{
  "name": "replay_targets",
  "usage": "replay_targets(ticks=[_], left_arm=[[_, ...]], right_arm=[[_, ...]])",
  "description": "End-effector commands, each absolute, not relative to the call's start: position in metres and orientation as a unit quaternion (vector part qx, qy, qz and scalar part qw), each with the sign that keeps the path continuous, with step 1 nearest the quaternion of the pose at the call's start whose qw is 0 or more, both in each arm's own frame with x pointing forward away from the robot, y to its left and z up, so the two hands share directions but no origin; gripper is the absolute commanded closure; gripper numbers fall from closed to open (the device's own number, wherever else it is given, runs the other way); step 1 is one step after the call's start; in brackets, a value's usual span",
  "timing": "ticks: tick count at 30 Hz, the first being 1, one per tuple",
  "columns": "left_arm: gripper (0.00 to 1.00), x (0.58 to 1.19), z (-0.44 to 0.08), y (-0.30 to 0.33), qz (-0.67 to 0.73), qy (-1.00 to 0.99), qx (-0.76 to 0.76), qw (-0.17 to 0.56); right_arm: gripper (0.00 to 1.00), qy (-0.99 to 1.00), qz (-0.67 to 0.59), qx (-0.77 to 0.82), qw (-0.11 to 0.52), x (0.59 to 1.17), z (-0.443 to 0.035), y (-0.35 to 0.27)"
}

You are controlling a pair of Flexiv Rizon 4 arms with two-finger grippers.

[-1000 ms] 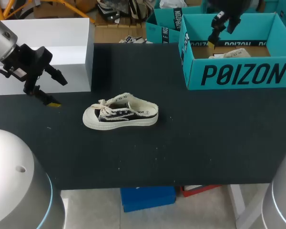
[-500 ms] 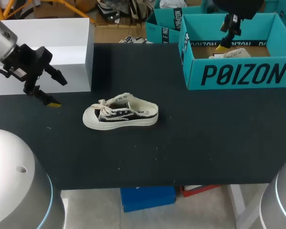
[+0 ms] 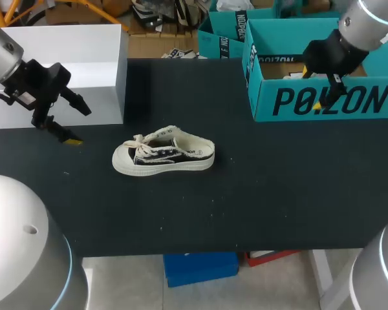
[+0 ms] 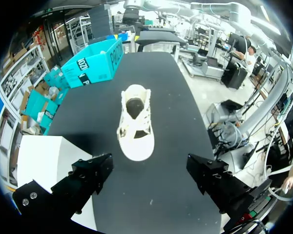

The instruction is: Take the shoe out of the shoebox, open the shoe tongue, remove and reinsert the insole, then place the shoe into the shoebox

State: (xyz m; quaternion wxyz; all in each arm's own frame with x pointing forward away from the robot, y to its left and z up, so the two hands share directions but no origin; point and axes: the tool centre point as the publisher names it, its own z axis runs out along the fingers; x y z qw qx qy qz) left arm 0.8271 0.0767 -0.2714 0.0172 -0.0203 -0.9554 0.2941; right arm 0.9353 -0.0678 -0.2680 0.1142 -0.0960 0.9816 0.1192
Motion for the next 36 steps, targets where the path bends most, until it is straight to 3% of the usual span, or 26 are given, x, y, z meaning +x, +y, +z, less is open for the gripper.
replay_targets(ticks=[1, 9, 15, 27, 36], left_arm=[[0.00, 0.827, -0.273, 0.077, 0.294, -0.955, -0.021, 0.015], [0.00, 0.827, -0.273, 0.077, 0.294, -0.955, -0.021, 0.015], [0.00, 0.827, -0.273, 0.077, 0.294, -0.955, -0.021, 0.015], [0.00, 0.827, -0.273, 0.077, 0.294, -0.955, -0.021, 0.015], [0.00, 0.827, -0.273, 0.077, 0.294, -0.955, -0.021, 0.015]], right_arm=[[0.00, 0.968, 0.157, -0.101, 0.169, 0.889, -0.253, -0.072], [0.00, 0.957, 0.211, -0.125, 0.158, 0.854, -0.254, -0.041], [0.00, 0.950, 0.252, -0.117, 0.142, 0.842, -0.280, -0.019], [0.00, 0.931, 0.326, -0.118, 0.112, 0.851, -0.328, 0.036], [0.00, 0.931, 0.321, -0.141, 0.105, 0.852, -0.332, 0.058]])
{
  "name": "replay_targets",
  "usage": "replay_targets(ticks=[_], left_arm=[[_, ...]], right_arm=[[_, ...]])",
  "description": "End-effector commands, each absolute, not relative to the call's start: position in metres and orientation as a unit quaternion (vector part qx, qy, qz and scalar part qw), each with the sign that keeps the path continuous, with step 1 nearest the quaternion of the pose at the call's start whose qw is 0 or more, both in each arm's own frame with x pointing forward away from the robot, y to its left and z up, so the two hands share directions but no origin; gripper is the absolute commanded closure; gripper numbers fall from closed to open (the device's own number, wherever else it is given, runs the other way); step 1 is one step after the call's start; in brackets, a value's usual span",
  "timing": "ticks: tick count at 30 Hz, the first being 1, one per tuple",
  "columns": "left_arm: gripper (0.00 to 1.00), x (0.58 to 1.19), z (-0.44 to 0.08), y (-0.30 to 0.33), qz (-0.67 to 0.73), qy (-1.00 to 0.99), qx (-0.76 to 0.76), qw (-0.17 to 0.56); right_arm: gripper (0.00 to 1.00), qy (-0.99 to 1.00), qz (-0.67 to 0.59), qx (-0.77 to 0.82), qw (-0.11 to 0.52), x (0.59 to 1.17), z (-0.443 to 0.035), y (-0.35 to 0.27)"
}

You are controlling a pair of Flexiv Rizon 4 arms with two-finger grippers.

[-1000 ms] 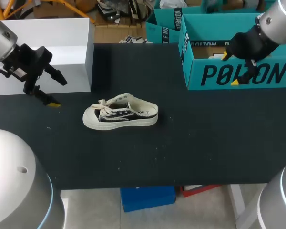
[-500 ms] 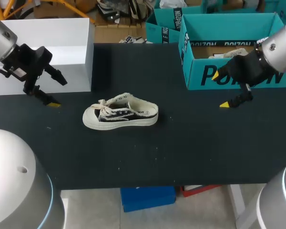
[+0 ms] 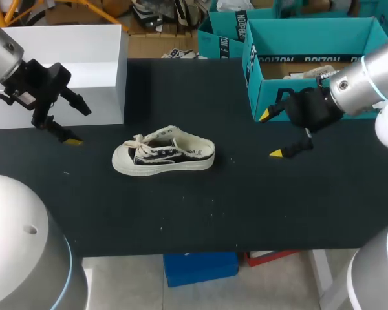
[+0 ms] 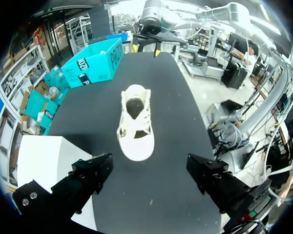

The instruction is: Take the shoe out of the shoebox, open the shoe tongue, remove and reinsert the insole, then place the shoe into the shoebox

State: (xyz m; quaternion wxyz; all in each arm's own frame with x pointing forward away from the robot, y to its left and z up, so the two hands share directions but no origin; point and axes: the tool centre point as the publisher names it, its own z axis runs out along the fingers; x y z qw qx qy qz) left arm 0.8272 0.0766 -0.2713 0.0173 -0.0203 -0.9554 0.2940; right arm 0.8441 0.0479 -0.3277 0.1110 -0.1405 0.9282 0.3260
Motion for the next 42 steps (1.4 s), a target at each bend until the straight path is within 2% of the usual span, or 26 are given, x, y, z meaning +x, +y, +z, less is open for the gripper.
replay_targets(ticks=[1, 11, 17, 25, 42], left_arm=[[0.00, 0.827, -0.273, 0.077, 0.294, -0.955, -0.021, 0.015], [0.00, 0.827, -0.273, 0.077, 0.294, -0.955, -0.021, 0.015], [0.00, 0.827, -0.273, 0.077, 0.294, -0.955, -0.021, 0.015], [0.00, 0.827, -0.273, 0.077, 0.294, -0.955, -0.021, 0.015], [0.00, 0.827, -0.273, 0.077, 0.294, -0.955, -0.021, 0.015]], right_arm=[[0.00, 0.931, 0.321, -0.141, 0.105, 0.852, -0.332, 0.058], [0.00, 0.931, 0.321, -0.141, 0.105, 0.852, -0.332, 0.058], [0.00, 0.907, 0.393, -0.110, 0.107, 0.844, -0.339, 0.058], [0.00, 0.867, 0.477, -0.089, 0.115, 0.850, -0.340, 0.084], [0.00, 0.880, 0.467, -0.061, 0.066, 0.869, -0.362, 0.146]])
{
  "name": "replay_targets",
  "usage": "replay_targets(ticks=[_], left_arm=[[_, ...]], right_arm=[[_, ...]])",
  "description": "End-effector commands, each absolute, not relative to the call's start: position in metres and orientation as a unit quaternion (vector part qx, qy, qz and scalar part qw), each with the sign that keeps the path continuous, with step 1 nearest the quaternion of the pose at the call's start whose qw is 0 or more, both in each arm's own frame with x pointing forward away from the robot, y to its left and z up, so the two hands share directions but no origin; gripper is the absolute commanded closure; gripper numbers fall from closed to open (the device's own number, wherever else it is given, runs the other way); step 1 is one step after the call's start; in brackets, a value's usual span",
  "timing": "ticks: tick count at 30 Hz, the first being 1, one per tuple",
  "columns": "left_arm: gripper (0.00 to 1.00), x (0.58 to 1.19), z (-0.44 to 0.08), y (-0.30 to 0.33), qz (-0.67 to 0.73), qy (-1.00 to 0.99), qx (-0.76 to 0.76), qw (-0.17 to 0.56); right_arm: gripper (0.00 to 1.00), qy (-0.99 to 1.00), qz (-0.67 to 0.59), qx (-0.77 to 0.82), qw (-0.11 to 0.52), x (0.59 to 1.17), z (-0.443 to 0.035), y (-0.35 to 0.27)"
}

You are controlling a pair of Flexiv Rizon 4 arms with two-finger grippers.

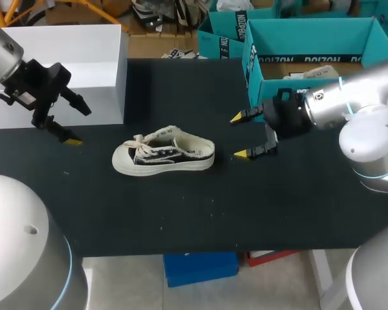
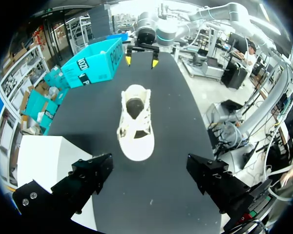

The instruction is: Take the shoe out of the shoebox, open the shoe tongue, remove and reinsert the insole, then place the shoe into the shoebox

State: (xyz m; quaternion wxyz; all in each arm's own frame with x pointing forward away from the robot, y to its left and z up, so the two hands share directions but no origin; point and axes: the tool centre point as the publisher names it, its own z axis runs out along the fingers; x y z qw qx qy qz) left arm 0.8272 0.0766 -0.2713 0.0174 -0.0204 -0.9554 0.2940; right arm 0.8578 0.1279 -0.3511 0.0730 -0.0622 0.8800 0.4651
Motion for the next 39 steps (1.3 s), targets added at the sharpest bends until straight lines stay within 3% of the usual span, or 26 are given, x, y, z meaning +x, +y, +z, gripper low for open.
replay_targets(ticks=[1, 39], left_arm=[[0.00, 0.827, -0.273, 0.077, 0.294, -0.955, -0.021, 0.015], [0.00, 0.827, -0.273, 0.077, 0.294, -0.955, -0.021, 0.015]], right_arm=[[0.00, 0.879, 0.468, -0.061, 0.065, 0.869, -0.364, 0.148], [0.00, 0.860, 0.507, -0.049, 0.015, 0.866, -0.426, 0.220]])
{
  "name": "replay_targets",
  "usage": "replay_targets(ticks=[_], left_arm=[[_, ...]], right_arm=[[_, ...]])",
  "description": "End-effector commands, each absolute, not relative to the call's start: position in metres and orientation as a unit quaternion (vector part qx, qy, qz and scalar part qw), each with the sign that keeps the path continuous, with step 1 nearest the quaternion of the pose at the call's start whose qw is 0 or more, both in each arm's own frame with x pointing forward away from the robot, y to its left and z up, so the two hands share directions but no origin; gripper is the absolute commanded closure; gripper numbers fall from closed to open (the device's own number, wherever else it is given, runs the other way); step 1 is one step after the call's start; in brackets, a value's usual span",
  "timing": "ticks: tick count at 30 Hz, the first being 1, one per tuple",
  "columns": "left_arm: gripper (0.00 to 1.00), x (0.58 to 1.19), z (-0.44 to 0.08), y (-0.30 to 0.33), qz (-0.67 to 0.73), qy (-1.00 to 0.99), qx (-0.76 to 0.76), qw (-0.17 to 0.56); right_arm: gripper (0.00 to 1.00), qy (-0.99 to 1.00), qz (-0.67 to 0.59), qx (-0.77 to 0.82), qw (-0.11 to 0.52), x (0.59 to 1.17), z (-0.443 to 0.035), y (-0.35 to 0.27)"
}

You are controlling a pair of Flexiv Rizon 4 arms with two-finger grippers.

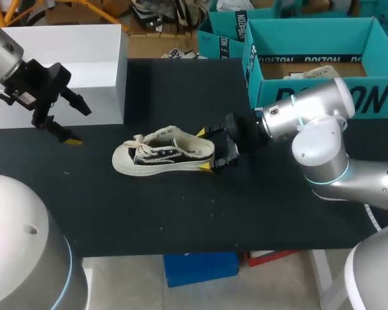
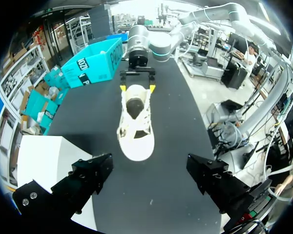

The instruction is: Take the shoe out of the shoebox, open the shoe tongue, remove and reinsert the insole, then place the shoe into the shoebox

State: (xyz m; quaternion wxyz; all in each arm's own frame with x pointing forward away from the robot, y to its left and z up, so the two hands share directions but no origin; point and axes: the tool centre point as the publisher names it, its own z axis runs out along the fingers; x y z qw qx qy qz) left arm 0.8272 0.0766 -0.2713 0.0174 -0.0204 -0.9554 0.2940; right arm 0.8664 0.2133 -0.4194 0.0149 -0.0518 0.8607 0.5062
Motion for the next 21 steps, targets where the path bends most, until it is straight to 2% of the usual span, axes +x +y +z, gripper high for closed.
replay_targets(ticks=[1, 21], left_arm=[[0.00, 0.827, -0.273, 0.077, 0.294, -0.955, -0.021, 0.015], [0.00, 0.827, -0.273, 0.077, 0.294, -0.955, -0.021, 0.015]], right_arm=[[0.00, 0.860, 0.507, -0.048, 0.015, 0.865, -0.427, 0.220], [0.00, 0.865, 0.499, -0.040, 0.018, 0.875, -0.430, 0.216]])
